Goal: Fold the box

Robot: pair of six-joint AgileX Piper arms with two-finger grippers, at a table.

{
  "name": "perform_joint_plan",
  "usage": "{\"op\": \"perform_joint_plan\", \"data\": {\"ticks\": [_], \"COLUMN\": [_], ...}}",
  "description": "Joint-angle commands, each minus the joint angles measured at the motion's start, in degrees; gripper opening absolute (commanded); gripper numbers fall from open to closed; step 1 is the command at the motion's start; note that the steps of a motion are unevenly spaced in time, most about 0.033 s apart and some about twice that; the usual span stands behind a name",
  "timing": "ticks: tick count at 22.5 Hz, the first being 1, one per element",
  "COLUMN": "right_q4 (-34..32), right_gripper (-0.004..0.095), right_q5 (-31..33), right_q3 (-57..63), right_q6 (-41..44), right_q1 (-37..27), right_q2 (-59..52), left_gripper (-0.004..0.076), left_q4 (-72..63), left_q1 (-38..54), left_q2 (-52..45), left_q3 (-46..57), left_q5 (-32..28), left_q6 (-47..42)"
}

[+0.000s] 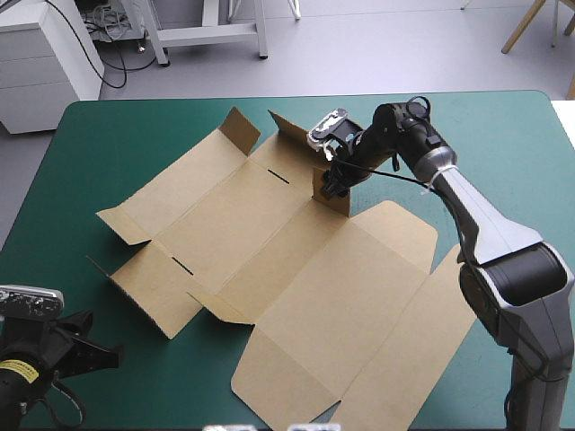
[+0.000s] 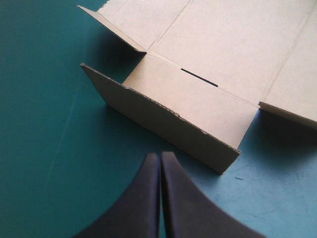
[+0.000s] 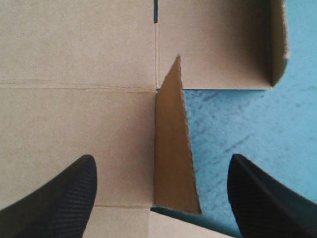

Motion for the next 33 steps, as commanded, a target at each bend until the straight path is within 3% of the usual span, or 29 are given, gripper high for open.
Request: {"op": "perform_joint_plan", "data": {"ticks": [1,7,10,14,15,16,17,21,26,33], "right_q4": [0.4,0.2,0.5,0.4,0.4,0.1,-0.2,-0.3,0.6,3.7], "right_gripper": [0.0680,0.0662,0.0588,0.0289,0.0201,0.0045,-0.0022,-0.0019,-0.0019,-0.0019], "right_q5": [-3.4,-5.4,-5.5,-5.4,-5.4,-5.6,-5.8,-6.2,-5.9,-6.2], "right_q3": [-2.6,-2.6,-2.6,-2.6,-2.6,-2.6,-2.6,-2.8,-3.2,-3.2], "right_q6": [-0.2,-0.8,-0.8,-0.8,-0.8,-1.1,-1.5,-7.6,-27.2,-47.2], "right_q1": [1.1,1.4,1.4,1.4,1.4,1.4,1.4,1.4,1.4,3.6], "right_q2": [-0.9,1.6,2.5,3.6,3.7,3.8,3.8,3.8,3.8,3.8], "left_gripper": [-0.0010,-0.0010,-0.0010,-0.0010,-0.0010,-0.0010,-0.0010,-0.0010,-0.0010,-0.0010], "left_q4": [-0.8,-0.8,-0.8,-0.8,-0.9,-1.2,-1.2,-1.2,-1.2,-1.2], "left_q1": [-0.1,-0.1,-0.1,-0.1,-0.1,-0.1,-0.1,-0.1,-0.1,-0.1], "left_q2": [0.9,0.9,0.9,0.9,0.9,0.9,0.9,0.9,0.9,0.9], "left_q3": [-1.8,-1.8,-1.8,-1.8,-1.8,-1.8,-1.8,-1.8,-1.8,-1.8], "left_q5": [-2.1,-1.4,-1.4,-1.4,-1.4,-1.4,-1.4,-1.4,-1.4,-1.4], "left_q6": [-0.5,-0.5,-0.5,-0.5,-0.5,-0.5,-0.5,-0.5,-0.5,-0.8]}}
